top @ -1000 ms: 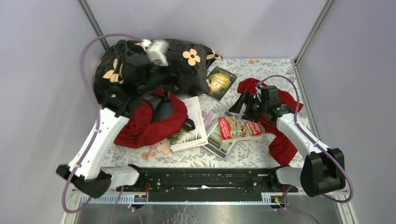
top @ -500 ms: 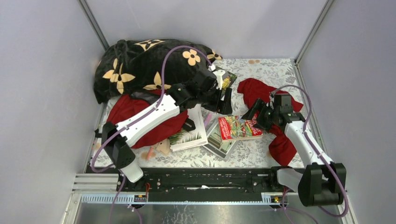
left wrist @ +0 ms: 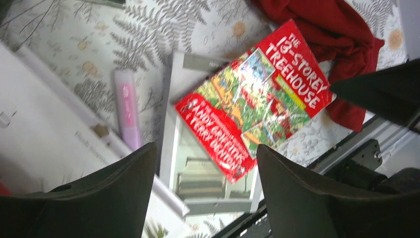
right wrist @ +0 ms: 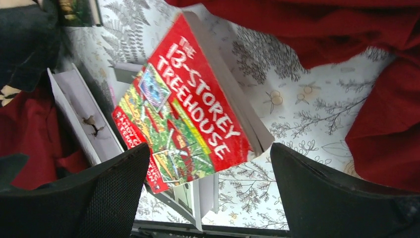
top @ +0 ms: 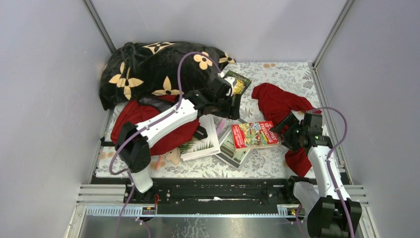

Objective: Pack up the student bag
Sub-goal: Move the book to the center of the board.

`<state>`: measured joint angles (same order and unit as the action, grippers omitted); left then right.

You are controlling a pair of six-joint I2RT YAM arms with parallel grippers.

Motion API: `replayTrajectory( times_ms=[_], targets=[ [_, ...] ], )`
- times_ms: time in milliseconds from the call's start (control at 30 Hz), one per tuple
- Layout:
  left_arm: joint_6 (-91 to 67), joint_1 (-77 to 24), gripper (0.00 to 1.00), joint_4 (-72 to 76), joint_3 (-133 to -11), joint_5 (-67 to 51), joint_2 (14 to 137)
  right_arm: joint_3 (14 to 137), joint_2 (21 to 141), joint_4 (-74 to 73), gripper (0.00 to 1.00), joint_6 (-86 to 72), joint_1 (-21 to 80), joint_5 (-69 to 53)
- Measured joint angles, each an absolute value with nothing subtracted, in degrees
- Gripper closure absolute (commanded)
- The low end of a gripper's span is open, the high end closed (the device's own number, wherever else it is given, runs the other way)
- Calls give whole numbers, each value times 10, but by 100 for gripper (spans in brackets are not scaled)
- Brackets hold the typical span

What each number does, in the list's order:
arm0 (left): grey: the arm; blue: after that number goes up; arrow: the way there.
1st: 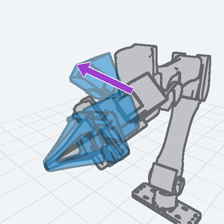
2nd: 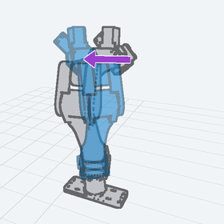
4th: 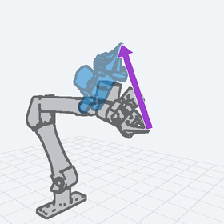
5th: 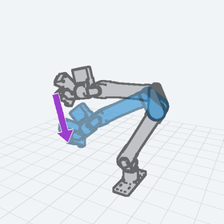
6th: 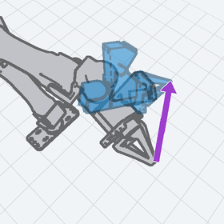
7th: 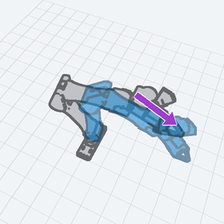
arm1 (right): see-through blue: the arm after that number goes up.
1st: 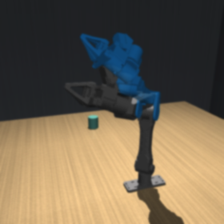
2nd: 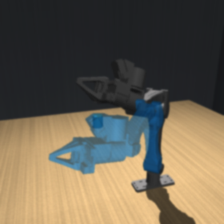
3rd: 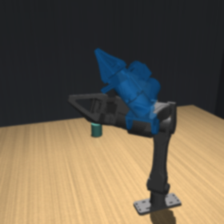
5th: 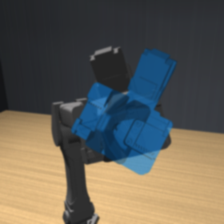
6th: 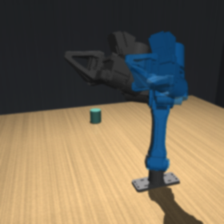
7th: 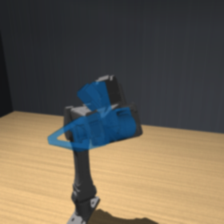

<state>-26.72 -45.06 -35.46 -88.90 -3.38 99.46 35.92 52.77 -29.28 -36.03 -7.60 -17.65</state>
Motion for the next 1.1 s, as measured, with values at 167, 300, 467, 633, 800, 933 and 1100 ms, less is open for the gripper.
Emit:
replayTrajectory(
  times_ms=[167,300,467,633,800,933,1100],
  targets=[
    [-270,-449,20,-317,-939,-48,1074,263,518,-239,0,-420,-81,-204],
    [-272,-449,19,-287,-961,-83,1140,192,495,-185,3,-470,-81,-222],
    [-289,-449,19,-240,-925,-153,1174,169,522,-76,46,-515,-81,-256],
    [-308,-450,18,-199,-889,-201,1168,188,572,-28,78,-525,-82,-266],
    [-336,-457,6,-162,-877,-236,1165,253,592,-45,100,-493,-81,-223],
    [-344,-465,1,-169,-870,-218,1141,350,626,-131,100,-434,-81,-152],
    [-344,-482,1,-176,-854,-176,1056,450,621,-186,100,-357,-82,-14]
  ],
)
